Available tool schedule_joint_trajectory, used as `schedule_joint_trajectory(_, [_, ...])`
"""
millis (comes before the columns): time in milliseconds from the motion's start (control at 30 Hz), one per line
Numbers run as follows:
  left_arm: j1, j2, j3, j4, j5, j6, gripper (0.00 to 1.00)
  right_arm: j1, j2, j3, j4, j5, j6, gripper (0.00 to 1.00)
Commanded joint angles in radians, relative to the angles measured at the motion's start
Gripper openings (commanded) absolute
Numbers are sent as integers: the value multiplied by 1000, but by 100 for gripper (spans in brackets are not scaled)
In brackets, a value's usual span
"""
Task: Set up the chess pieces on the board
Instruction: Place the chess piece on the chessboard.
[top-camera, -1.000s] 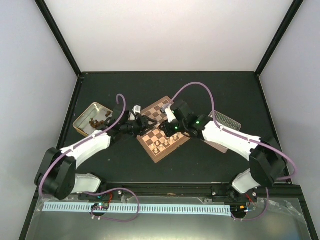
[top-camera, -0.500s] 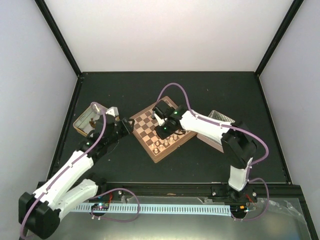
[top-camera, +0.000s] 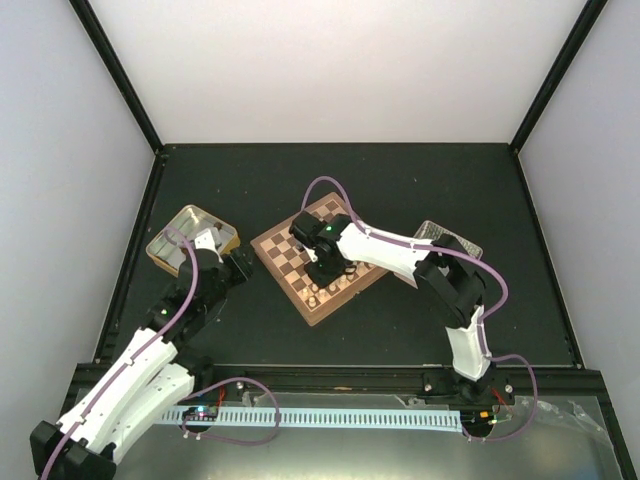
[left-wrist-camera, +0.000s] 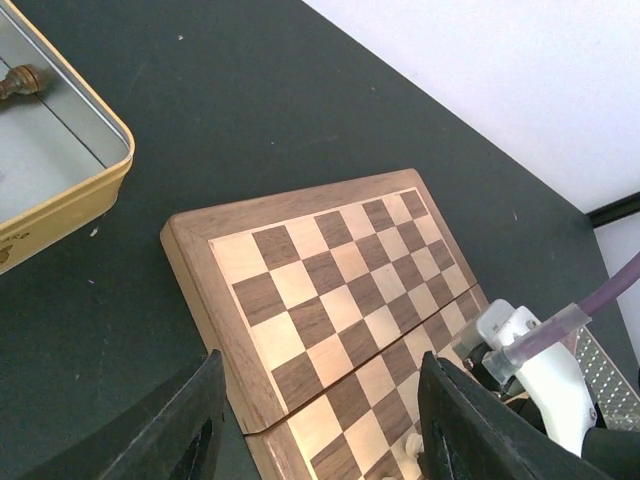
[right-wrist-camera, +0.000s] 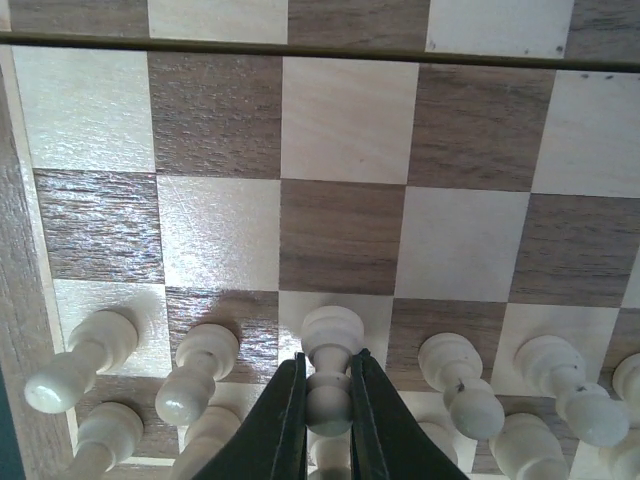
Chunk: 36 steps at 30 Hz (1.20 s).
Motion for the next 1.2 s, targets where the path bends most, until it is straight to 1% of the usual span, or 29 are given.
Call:
schedule_joint_trajectory(0, [5,-12,-4,12,-26,11,54,15,27,41,-42,35,-14,11])
schedule_joint_trajectory(100, [5,-9,-4,10,-26,11,55,18,38,52,-53,47,-16,11])
schedule_joint_trajectory(267, [5,-6,-4,11,-24,8,55,18,39,54,-61,44,-31,16])
schedule_joint_trajectory(600, [6,6,-3,14,-11,6,57,20,28,61,-43,48,-30,22])
schedule_joint_trajectory(1033, [6,11,-1,19,-8,9,58,20,26,52,12,60,-9,22])
schedule_joint_trajectory(1167, [6,14,0,17,-6,9,58,20,39,41,20,66,-8,20])
